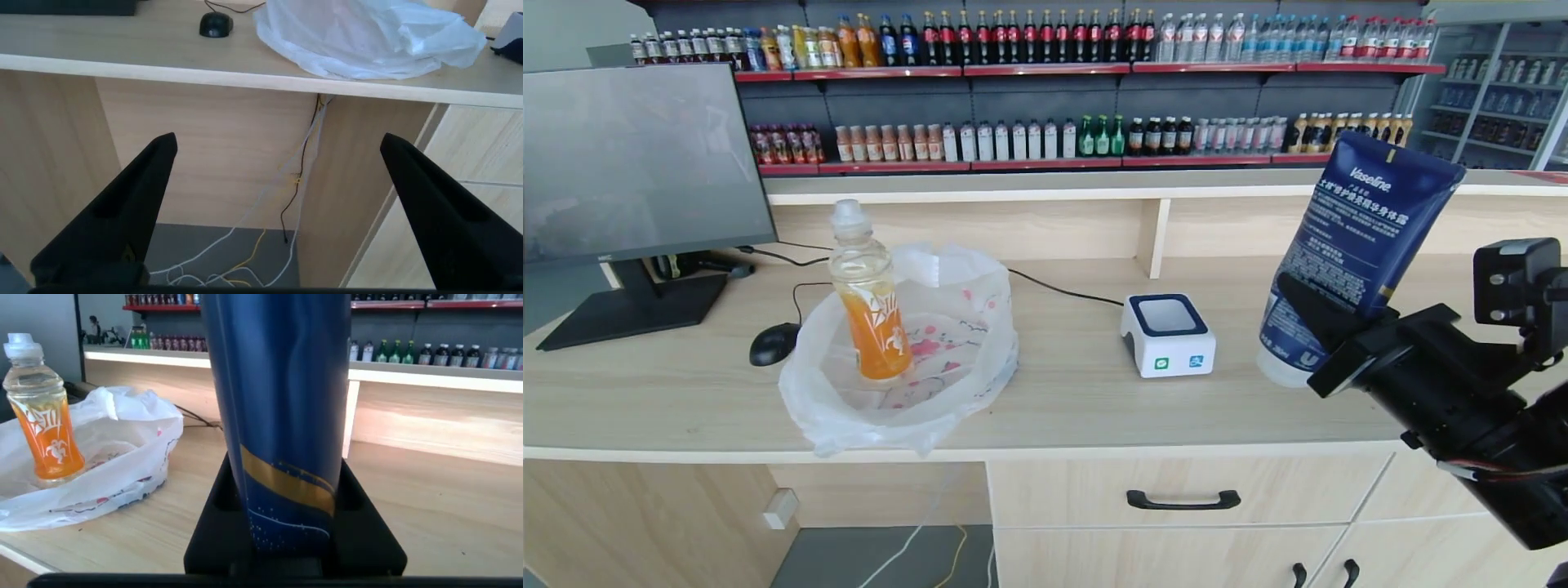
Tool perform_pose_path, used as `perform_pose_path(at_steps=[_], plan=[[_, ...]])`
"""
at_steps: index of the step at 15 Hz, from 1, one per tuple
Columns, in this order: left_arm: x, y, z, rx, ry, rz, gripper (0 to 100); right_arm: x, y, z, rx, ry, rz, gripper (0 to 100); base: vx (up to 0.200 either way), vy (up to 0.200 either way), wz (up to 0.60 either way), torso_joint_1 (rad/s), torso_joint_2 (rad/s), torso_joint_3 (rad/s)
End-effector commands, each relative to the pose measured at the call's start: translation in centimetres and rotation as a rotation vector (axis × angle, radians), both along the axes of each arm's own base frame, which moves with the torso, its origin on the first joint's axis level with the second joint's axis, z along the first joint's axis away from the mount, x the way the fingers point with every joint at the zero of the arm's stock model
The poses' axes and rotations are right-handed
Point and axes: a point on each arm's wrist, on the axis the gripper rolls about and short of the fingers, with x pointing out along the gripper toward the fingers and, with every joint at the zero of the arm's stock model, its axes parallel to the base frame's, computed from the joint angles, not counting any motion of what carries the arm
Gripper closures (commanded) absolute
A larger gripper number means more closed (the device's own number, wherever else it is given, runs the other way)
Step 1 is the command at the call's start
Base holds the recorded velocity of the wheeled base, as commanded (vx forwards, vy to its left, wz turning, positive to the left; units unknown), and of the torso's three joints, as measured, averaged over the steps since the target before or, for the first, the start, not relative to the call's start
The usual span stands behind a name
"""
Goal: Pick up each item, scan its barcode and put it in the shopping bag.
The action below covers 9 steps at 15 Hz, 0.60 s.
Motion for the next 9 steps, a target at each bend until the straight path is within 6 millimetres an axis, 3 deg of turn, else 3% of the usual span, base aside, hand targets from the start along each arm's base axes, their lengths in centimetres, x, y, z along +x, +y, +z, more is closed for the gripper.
perform_pose_path(at_steps=[1, 2, 9], plan=[[0.0, 0.0, 0.0, 0.0, 0.0, 0.0, 0, -0.09, -0.06, -0.09, -0.002, 0.003, -0.001, 100, 0.0, 0.2, 0.0, 0.002, 0.0, 0.002], [0.0, 0.0, 0.0, 0.0, 0.0, 0.0, 0, -0.16, -0.09, -0.23, -0.005, 0.008, -0.001, 100, 0.0, 0.2, 0.0, 0.007, 0.01, 0.002], [0.0, 0.0, 0.0, 0.001, 0.0, 0.0, 0, -0.16, -0.17, -0.29, -0.006, 0.011, -0.004, 100, 0.0, 0.0, 0.0, 0.0, 0.0, 0.0]])
